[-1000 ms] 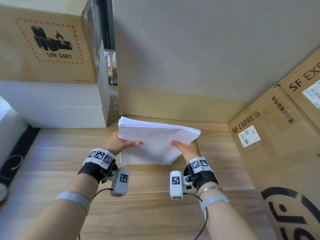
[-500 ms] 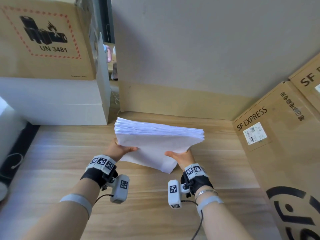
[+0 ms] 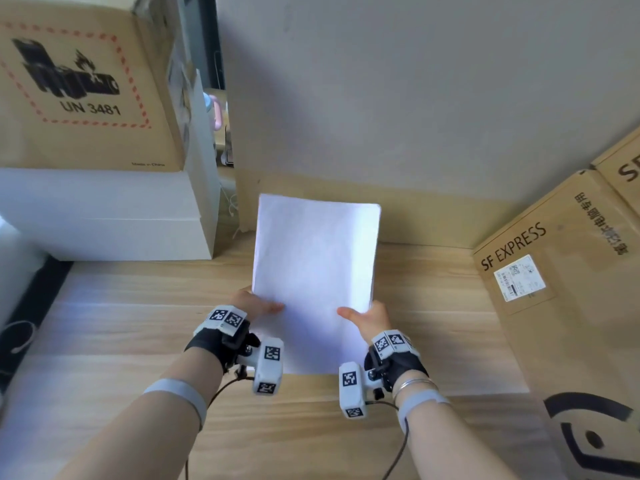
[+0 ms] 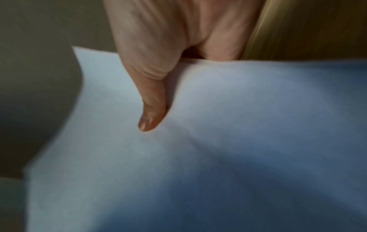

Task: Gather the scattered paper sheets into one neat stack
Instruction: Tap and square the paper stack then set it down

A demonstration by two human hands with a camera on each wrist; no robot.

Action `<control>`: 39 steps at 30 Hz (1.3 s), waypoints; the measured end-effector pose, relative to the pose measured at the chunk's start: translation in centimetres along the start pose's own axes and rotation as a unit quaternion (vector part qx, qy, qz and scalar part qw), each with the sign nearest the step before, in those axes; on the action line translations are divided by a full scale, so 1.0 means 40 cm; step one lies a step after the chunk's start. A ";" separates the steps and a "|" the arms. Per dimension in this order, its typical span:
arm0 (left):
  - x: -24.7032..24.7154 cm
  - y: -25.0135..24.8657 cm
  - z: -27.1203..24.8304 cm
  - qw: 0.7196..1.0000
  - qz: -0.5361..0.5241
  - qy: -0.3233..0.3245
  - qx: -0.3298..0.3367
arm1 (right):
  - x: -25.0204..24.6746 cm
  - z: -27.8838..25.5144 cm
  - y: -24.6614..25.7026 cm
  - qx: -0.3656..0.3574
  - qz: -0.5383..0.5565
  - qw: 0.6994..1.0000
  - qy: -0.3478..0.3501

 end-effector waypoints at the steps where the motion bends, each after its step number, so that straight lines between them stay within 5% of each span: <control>1: 0.015 -0.003 0.006 1.000 0.022 0.016 0.002 | 0.001 0.004 0.000 0.005 -0.017 1.000 0.009; 10: 0.106 0.024 0.074 0.995 0.095 0.024 -0.006 | -0.010 0.061 -0.108 0.125 -0.170 0.977 0.044; 20: 0.169 0.057 0.127 0.996 0.082 -0.012 -0.045 | -0.032 0.110 -0.142 0.150 -0.242 0.955 0.083; 32: 0.169 0.046 0.144 0.997 0.015 -0.060 -0.040 | -0.049 0.145 -0.119 0.113 -0.083 0.990 0.033; 39: 0.144 0.035 0.141 0.995 0.077 -0.067 -0.003 | -0.083 0.145 -0.111 0.080 -0.051 0.995 -0.030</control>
Point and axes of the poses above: each hand's wrist, its own z-axis towards the middle knuckle, its own x-axis out of the palm, y = z × x, the point moved 10 cm from there along z, towards the middle knuckle, and after that the axes turned 3 degrees about -y, right-handed, at the moved point
